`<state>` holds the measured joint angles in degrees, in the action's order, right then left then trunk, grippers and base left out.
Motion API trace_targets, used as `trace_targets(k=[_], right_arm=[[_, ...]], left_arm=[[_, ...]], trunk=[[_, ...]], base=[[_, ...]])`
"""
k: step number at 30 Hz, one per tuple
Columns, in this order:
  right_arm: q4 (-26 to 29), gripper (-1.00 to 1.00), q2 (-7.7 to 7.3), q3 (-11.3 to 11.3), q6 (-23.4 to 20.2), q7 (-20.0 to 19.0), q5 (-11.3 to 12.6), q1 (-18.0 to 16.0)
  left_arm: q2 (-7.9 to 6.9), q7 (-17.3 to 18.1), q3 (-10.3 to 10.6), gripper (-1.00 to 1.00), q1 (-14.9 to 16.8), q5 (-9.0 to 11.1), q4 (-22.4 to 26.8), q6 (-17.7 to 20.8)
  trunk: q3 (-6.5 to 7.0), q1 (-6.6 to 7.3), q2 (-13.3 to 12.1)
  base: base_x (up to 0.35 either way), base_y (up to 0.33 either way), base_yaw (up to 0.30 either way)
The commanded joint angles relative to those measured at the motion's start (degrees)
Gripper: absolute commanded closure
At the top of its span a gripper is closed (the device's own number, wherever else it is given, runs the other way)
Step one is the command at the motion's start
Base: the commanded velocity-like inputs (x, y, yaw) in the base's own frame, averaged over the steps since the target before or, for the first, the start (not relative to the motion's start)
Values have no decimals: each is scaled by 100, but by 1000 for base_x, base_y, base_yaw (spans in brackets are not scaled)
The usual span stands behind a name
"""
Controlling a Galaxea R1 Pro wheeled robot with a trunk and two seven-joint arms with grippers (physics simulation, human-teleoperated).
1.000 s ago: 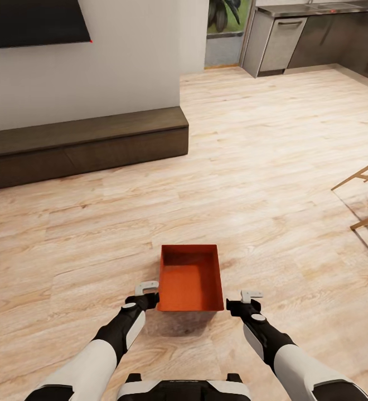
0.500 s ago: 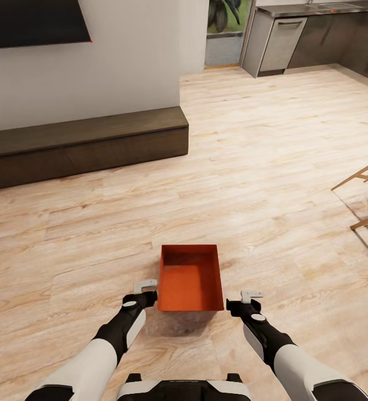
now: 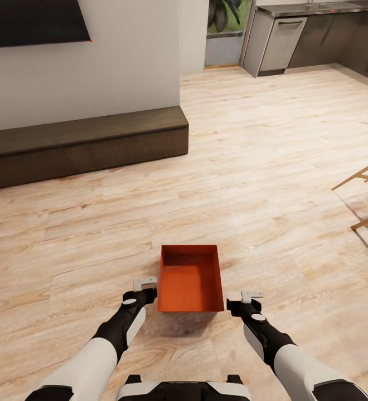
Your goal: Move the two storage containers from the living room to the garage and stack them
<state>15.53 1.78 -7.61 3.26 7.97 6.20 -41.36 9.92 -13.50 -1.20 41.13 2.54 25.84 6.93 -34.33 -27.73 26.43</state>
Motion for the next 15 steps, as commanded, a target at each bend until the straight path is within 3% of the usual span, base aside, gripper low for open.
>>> trace_targets(k=[1, 15], right_arm=[[-6, -100, -2, -52, 26, 31, 59, -4], [-6, -100, -2, -65, 314, 38, 56, -4]], left_arm=[[-1, -12, -11, -100, 0, 27, 14, 40], [-25, -21, -12, -100, 0, 27, 297, 103]], trunk=[[-25, -25, 49], [-276, -332, 611]], base=[[0, 0, 0], [0, 0, 0]])
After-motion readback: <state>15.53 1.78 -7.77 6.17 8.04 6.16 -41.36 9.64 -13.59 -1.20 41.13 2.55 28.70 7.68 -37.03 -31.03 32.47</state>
